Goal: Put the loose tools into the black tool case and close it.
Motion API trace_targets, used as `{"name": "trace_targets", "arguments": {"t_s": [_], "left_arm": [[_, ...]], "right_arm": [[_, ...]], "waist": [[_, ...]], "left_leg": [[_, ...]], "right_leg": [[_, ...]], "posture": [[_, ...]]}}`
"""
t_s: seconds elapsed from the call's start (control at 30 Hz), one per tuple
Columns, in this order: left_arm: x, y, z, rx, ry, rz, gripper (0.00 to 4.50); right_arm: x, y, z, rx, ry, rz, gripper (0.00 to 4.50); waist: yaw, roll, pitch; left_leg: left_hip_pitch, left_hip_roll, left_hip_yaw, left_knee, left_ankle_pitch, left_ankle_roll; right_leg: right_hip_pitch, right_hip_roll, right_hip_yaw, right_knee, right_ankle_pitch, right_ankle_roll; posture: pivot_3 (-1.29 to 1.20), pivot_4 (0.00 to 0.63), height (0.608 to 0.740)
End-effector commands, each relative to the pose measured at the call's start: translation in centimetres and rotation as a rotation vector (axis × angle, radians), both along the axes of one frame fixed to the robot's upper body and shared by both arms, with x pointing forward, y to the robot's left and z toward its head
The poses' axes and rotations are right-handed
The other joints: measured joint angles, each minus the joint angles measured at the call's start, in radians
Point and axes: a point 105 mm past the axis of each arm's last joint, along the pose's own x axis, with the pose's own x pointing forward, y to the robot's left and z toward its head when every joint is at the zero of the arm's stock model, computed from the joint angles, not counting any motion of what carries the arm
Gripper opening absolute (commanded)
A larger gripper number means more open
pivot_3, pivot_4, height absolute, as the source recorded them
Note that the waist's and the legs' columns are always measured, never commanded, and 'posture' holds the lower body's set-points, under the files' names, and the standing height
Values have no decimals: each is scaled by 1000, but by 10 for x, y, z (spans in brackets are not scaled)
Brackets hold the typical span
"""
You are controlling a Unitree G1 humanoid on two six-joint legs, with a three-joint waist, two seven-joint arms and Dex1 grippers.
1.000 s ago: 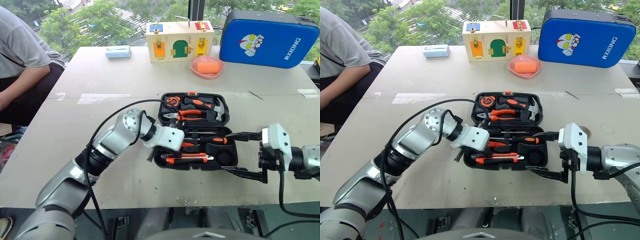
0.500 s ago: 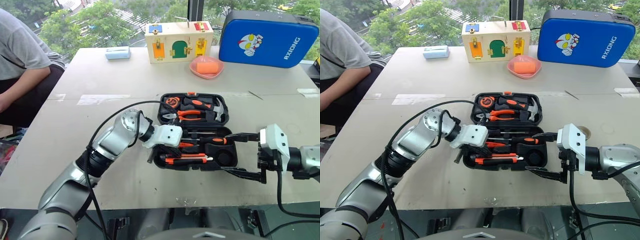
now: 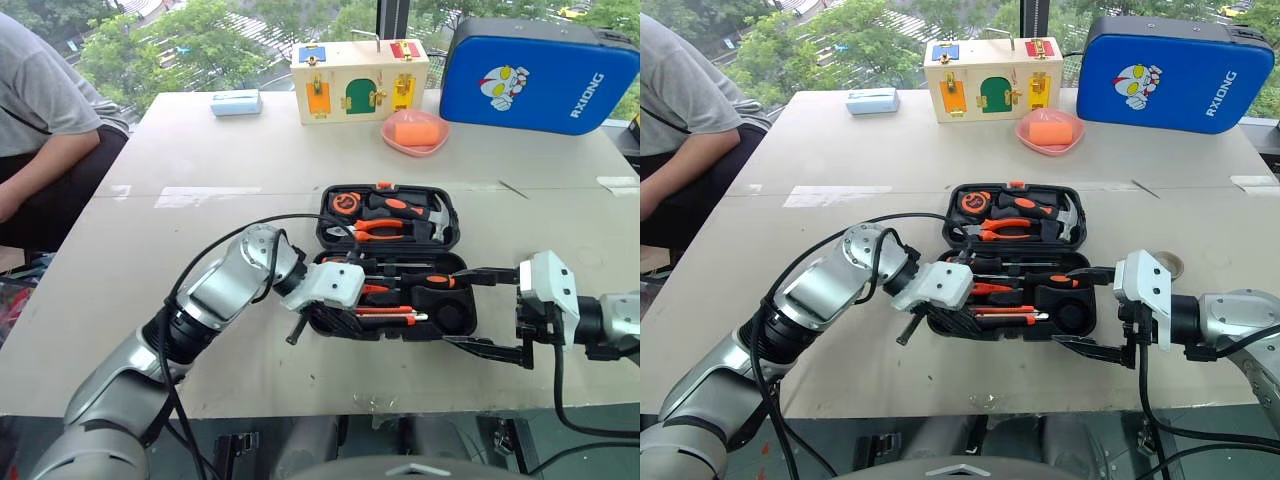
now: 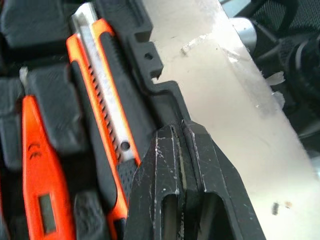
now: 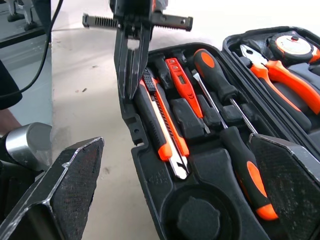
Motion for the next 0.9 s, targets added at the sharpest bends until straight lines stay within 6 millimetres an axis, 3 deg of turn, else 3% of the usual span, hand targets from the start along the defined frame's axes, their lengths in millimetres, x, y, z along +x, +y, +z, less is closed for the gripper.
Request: {"name": "trace_targets", "arguments": {"t_s": [0.03, 0.27, 0.37, 0.47, 0.77, 0.9], "left_arm": [[9, 4, 0, 4, -12, 58, 56], [-2, 8, 35, -104, 148, 91, 56], [4, 10, 36, -104, 121, 119, 56], [8, 8, 28, -83, 95, 133, 56], [12, 17, -23, 99, -49, 64, 56], [18, 22, -32, 135, -105, 55, 56]], "right_arm": [[-3, 0, 5, 5, -25, 5, 4500], [-5, -1, 4, 1, -20, 0, 4500], [-4, -1, 3, 0, -18, 0, 4500], [-3, 0, 3, 1, -18, 2, 4500], [-3, 1, 3, 6, -18, 6, 4500], [-3, 2, 4, 9, -17, 6, 4500]], "waist": [[3, 0, 0], [-4, -1, 1], [-2, -1, 1], [-1, -1, 2], [1, -1, 1], [2, -1, 1]], "left_leg": [[0, 0, 0, 0, 0, 1], [0, 0, -1, 0, -1, 1], [0, 0, -1, 0, 1, -1], [0, 0, -1, 0, 2, -3], [0, 0, 0, 0, 2, -3], [1, 0, 0, 0, 0, 1]], "right_leg": [[0, 0, 0, 0, 0, 0], [0, 1, -1, 1, 0, 0], [-1, 1, -1, 0, 0, 0], [0, 1, -1, 0, 0, 0], [0, -1, 0, 0, 0, 0], [1, -2, 0, 0, 0, 0]], "posture": [[0, 150, 735], [0, 150, 735], [0, 150, 735], [0, 150, 735], [0, 150, 735], [0, 150, 735]]}}
